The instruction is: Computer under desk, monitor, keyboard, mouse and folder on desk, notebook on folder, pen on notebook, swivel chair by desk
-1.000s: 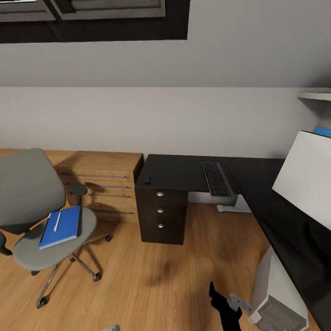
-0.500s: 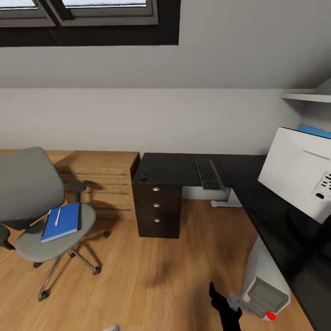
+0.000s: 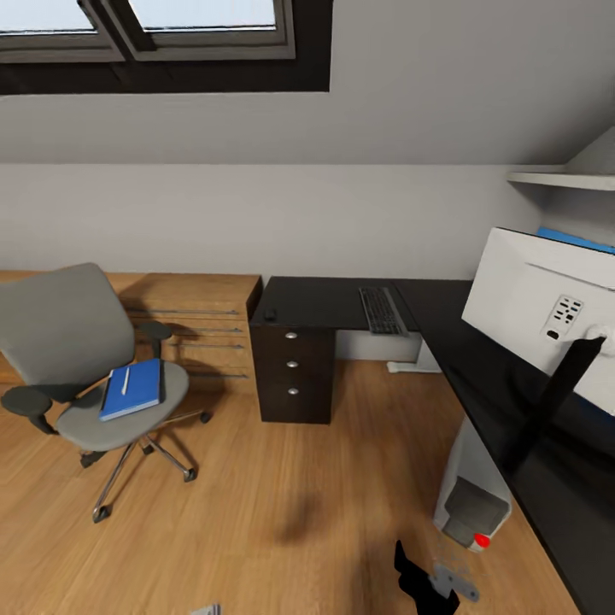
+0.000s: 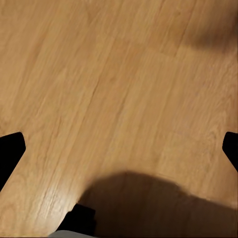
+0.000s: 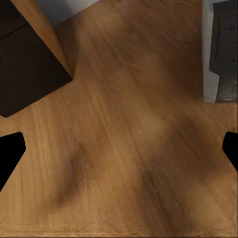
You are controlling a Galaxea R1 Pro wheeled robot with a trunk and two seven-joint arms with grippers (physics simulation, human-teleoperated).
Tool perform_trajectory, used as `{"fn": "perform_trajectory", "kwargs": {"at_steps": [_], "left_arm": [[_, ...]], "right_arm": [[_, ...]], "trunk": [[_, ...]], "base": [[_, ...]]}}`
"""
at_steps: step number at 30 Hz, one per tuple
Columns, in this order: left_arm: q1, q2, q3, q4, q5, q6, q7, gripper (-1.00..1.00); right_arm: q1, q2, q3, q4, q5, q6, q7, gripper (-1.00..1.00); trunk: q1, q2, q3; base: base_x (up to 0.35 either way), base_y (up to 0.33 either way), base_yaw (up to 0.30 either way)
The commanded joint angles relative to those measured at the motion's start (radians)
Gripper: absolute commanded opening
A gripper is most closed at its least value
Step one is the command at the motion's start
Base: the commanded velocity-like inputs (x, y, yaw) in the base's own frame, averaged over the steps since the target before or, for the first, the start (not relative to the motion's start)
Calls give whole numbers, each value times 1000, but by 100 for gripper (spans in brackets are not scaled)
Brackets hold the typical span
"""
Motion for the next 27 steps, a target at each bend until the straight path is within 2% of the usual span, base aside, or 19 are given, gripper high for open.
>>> {"fn": "perform_trajectory", "kwargs": {"at_steps": [1, 6, 8, 12, 15, 18, 19, 23, 27], "left_arm": [[-1, 1, -9, 8, 9, -4, 6, 100], [-1, 3, -8, 95, 7, -8, 4, 100], [-1, 5, -8, 159, 7, -28, 3, 100], [-1, 7, -9, 239, 6, -87, 2, 100], [-1, 7, -9, 263, 6, -128, 1, 100], [-1, 7, -9, 270, 6, -142, 1, 100], [-1, 7, -9, 273, 6, -148, 1, 100], [-1, 5, -9, 274, 6, -150, 2, 100], [-1, 2, -10, 275, 6, -151, 2, 100]], "right_arm": [[20, -9, 13, 1, -1, -4, 4, 100], [73, -30, 29, 1, 54, -4, 4, 100], [141, -46, 34, 1, 116, -6, 3, 100], [217, -65, 36, 3, 175, -7, 3, 100], [261, -96, 36, 5, 191, -6, 2, 100], [277, -113, 37, 7, 195, -2, 2, 100], [296, -128, 37, 8, 196, 1, -19, 100], [317, -131, 37, 8, 196, 1, -69, 100], [319, -131, 38, 7, 197, 1, -78, 100]], "trunk": [[-1, -1, -1], [-1, -1, -1], [-1, -1, -1], [-1, -1, -1], [-1, -1, -1], [-1, -1, -1], [-1, -1, -1], [-1, -1, 0], [-1, -1, 1]], "base": [[-333, 0, 0], [-245, 0, 0], [-95, 0, 0], [-37, 0, 0], [-11, 0, 0], [-14, 0, 0], [-223, 0, -94], [-283, -1, -178], [-321, -65, -246]]}}
